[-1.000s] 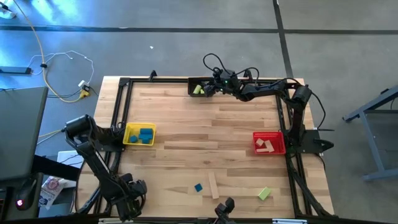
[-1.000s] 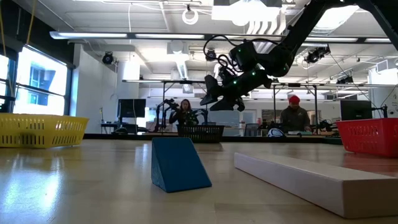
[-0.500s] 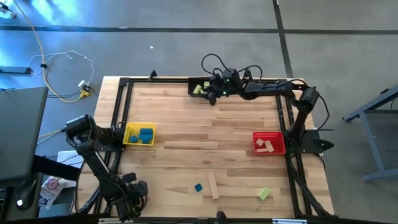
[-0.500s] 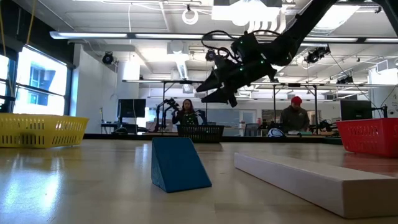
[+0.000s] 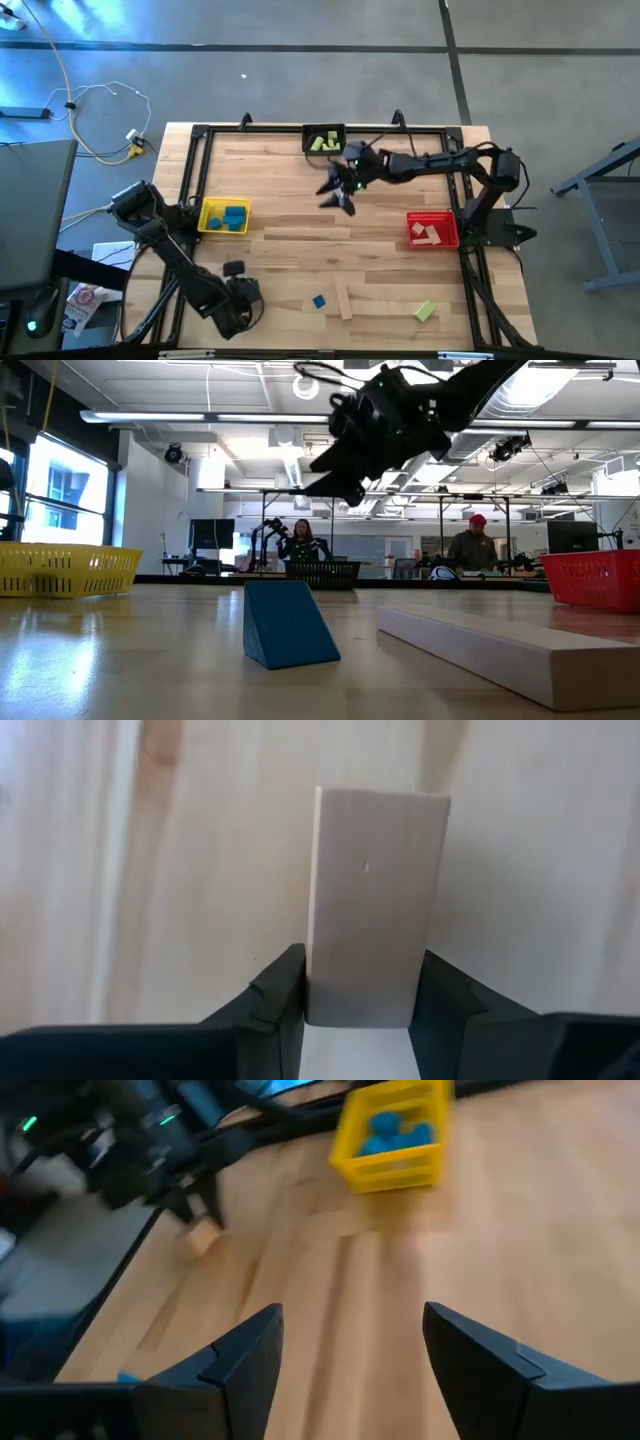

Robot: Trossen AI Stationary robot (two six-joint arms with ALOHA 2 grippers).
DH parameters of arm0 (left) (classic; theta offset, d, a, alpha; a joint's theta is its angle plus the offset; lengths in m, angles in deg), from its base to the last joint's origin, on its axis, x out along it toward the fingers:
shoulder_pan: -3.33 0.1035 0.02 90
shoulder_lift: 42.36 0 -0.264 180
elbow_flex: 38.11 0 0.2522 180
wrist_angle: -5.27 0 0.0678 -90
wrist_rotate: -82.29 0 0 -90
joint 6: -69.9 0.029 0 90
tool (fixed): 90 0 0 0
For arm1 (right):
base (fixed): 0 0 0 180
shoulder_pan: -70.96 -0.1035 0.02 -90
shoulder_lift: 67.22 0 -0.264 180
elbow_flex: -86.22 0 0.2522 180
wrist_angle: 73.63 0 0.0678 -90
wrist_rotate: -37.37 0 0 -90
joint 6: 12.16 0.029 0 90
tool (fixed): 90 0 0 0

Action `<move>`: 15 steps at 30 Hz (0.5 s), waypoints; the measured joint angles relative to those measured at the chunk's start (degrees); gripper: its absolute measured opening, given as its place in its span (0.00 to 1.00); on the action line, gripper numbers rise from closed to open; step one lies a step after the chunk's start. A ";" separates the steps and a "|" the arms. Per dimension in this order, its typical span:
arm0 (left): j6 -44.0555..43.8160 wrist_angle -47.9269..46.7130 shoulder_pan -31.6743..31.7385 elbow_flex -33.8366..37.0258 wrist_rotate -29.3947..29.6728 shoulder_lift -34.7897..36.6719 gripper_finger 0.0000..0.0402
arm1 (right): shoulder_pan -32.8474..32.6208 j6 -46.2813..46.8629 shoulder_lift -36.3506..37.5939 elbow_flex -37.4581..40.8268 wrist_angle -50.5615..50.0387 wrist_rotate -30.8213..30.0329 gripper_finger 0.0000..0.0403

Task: Sort & place blocks by color
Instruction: Put the light brown block into the red bin

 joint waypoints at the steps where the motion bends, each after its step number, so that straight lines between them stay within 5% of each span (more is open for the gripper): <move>1: 1.90 -0.04 0.88 0.00 0.31 0.00 0.27 | -1.30 -0.90 0.00 0.00 0.00 -0.33 0.56; 15: 24.10 -0.04 14.74 0.00 0.54 0.01 0.27 | -16.86 -10.29 0.00 0.02 -3.28 -15.48 0.56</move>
